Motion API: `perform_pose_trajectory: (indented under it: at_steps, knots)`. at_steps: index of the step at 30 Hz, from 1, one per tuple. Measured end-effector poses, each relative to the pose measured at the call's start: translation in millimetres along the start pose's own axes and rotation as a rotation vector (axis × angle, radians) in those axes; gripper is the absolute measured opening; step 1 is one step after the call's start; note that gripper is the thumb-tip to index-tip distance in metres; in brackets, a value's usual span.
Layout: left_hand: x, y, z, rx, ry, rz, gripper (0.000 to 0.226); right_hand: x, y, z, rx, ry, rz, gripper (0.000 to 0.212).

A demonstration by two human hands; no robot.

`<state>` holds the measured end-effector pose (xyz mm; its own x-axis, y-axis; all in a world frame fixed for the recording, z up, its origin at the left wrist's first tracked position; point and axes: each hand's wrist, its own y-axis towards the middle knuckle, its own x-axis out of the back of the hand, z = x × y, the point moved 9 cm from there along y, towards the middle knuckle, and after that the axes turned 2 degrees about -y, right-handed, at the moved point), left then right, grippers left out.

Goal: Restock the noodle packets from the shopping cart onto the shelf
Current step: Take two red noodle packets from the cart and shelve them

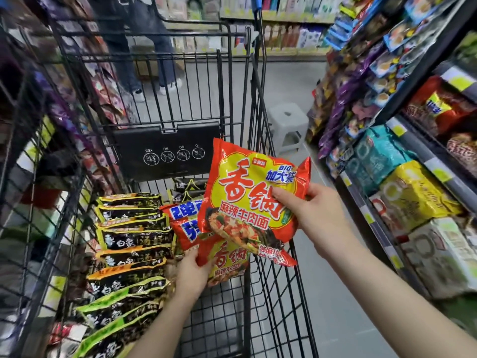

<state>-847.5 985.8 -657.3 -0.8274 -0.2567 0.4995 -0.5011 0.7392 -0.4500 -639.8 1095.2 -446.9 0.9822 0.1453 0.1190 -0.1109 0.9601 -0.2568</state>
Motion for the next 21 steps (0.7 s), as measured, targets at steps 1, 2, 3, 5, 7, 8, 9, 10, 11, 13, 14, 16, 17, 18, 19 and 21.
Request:
perform_pose_trajectory:
  at_steps: [1, 2, 3, 5, 7, 8, 9, 10, 11, 13, 14, 16, 17, 18, 19, 21]
  knots:
    - [5, 2, 1, -0.006, 0.054, -0.006, 0.038, 0, -1, 0, -0.014, 0.012, 0.002, 0.007]
    - [11, 2, -2, -0.018, 0.115, 0.005, 0.039, 0, -1, 0, -0.032, 0.023, 0.005, 0.01]
    - [19, -1, -8, -0.038, 0.168, 0.009, 0.036, 0, -2, 0, -0.052, 0.029, 0.011, 0.012]
    - [43, -12, -32, -0.103, 0.22, -0.017, 0.026, 1, -5, 3, -0.084, 0.032, 0.028, 0.013]
    - [68, -19, -47, -0.133, 0.19, -0.026, 0.023, 3, -7, 12, -0.101, 0.043, 0.04, 0.012]
    - [79, -22, -53, -0.137, 0.143, -0.012, 0.023, 5, -7, 18, -0.106, 0.05, 0.044, 0.011]
    - [91, -24, -58, -0.126, 0.082, 0.012, 0.023, 6, -8, 25, -0.111, 0.054, 0.049, 0.011]
    - [104, -27, -64, -0.11, 0.023, 0.033, 0.022, 6, -9, 34, -0.112, 0.051, 0.058, 0.012]
    - [120, -30, -72, -0.095, -0.022, 0.046, 0.021, 5, -12, 44, -0.109, 0.044, 0.07, 0.013]
    - [154, -42, -95, -0.105, -0.093, 0.039, 0.018, 5, -17, 69, -0.099, 0.025, 0.092, 0.017]
    - [171, -48, -109, -0.122, -0.128, 0.028, 0.018, 6, -20, 82, -0.092, 0.017, 0.097, 0.018]
    - [199, -62, -134, -0.138, -0.182, 0.001, 0.021, 8, -28, 110, -0.067, 0.009, 0.113, 0.015]
    - [213, -70, -146, -0.143, -0.22, -0.014, 0.022, 11, -32, 124, -0.052, 0.007, 0.12, 0.013]
    - [226, -79, -161, -0.151, -0.255, -0.02, 0.023, 14, -35, 139, -0.038, 0.002, 0.125, 0.013]
    - [238, -88, -177, -0.16, -0.291, -0.015, 0.023, 18, -39, 155, -0.024, -0.001, 0.13, 0.014]
    - [261, -104, -206, -0.172, -0.356, 0.001, 0.03, 28, -49, 186, -0.005, 0.005, 0.135, 0.018]
